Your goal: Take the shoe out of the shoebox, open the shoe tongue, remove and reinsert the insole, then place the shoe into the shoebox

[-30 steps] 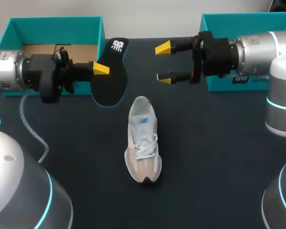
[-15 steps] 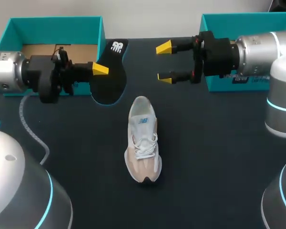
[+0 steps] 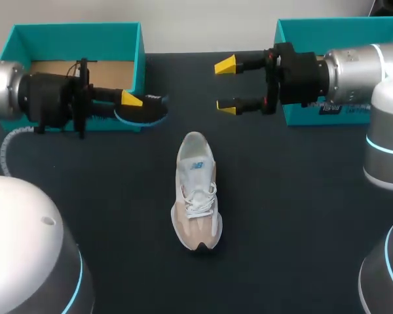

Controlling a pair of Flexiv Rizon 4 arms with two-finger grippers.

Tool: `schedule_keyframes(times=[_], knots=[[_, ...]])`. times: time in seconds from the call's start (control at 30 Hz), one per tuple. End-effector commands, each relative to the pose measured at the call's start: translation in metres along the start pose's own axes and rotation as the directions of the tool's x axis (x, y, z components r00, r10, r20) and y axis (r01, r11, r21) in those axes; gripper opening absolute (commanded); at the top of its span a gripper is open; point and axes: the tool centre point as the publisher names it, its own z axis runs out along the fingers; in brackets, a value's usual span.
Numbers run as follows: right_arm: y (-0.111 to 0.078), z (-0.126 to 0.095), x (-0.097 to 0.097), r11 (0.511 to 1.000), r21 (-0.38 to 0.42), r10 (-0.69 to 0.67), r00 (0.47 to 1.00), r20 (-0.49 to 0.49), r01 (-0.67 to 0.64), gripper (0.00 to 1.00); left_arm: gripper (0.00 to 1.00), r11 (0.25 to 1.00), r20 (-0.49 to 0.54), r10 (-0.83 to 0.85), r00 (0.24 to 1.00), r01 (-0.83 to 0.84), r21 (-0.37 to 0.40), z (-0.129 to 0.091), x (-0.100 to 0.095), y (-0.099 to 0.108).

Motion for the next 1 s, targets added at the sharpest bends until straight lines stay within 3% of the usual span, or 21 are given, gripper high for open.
schedule_keyframes(times=[0.03,0.2,0.33,0.5,0.63,0.7,1.0], knots=[[-0.0002,0.0009,-0.0003,1.000,0.000,0.001,1.000,0.004,-0.001,1.00,0.00,0.542,-0.179,-0.814,0.553,0.833,0.109,0.0011,-0.0029,0.0026],[-0.0002,0.0009,-0.0003,1.000,0.000,0.001,1.000,0.004,-0.001,1.00,0.00,0.329,-0.142,-0.923,0.358,0.925,0.191,0.0017,-0.0046,-0.0005],[-0.0002,0.0009,-0.0003,1.000,0.000,0.001,1.000,0.004,-0.001,1.00,0.00,0.089,-0.104,-0.987,0.119,0.962,0.257,0.0003,-0.0060,-0.0021],[-0.0002,0.0009,-0.0003,1.000,0.000,0.001,1.000,0.004,-0.001,1.00,0.00,-0.117,-0.039,-0.993,-0.111,0.936,0.331,-0.0003,-0.0079,-0.0047],[-0.0002,0.0009,-0.0003,1.000,0.000,0.001,1.000,0.004,-0.001,1.00,0.00,-0.194,-0.009,-0.979,-0.204,0.917,0.348,-0.0003,-0.0076,-0.0041],[-0.0002,0.0009,-0.0003,1.000,0.000,0.001,1.000,0.004,-0.001,1.00,0.00,-0.154,0.027,-0.985,-0.172,0.934,0.323,0.0004,-0.0071,-0.0040],[-0.0002,0.0009,-0.0003,1.000,0.000,0.001,1.000,0.004,-0.001,1.00,0.00,-0.154,0.027,-0.985,-0.172,0.934,0.323,0.0004,-0.0071,-0.0040]])
